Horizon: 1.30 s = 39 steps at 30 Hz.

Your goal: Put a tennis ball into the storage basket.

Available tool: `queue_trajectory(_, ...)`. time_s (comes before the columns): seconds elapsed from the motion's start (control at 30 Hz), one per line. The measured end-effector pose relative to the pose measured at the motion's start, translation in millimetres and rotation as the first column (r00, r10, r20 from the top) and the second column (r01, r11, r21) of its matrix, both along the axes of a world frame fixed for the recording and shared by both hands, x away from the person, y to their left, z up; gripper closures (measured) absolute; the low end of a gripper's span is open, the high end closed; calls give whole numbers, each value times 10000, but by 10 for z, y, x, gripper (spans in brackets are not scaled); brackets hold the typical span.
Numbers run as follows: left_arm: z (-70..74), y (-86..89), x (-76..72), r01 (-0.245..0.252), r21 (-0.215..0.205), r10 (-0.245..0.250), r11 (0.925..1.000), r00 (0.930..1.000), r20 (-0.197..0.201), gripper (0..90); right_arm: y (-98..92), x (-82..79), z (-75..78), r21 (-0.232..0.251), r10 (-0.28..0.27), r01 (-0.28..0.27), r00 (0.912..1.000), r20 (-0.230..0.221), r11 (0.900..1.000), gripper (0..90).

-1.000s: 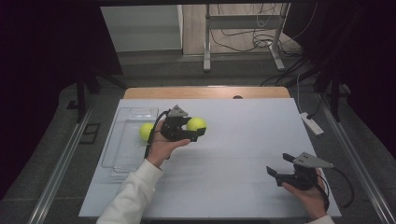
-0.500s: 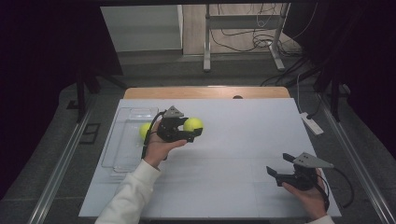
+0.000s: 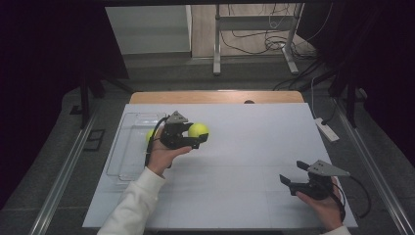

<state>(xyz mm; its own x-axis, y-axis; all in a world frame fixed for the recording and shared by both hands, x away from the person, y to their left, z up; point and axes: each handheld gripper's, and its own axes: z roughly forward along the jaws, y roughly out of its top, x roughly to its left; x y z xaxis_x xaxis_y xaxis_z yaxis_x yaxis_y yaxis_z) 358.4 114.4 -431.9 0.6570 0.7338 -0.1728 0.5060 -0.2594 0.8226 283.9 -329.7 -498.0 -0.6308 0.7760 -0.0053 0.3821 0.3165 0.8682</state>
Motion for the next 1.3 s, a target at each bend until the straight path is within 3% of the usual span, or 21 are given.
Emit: queue_trajectory(1.3,117,335,-98,-575,-274,584,9980,9977,349,271,7,5,-5,-9,34,-34,10000,-6,10000,151)
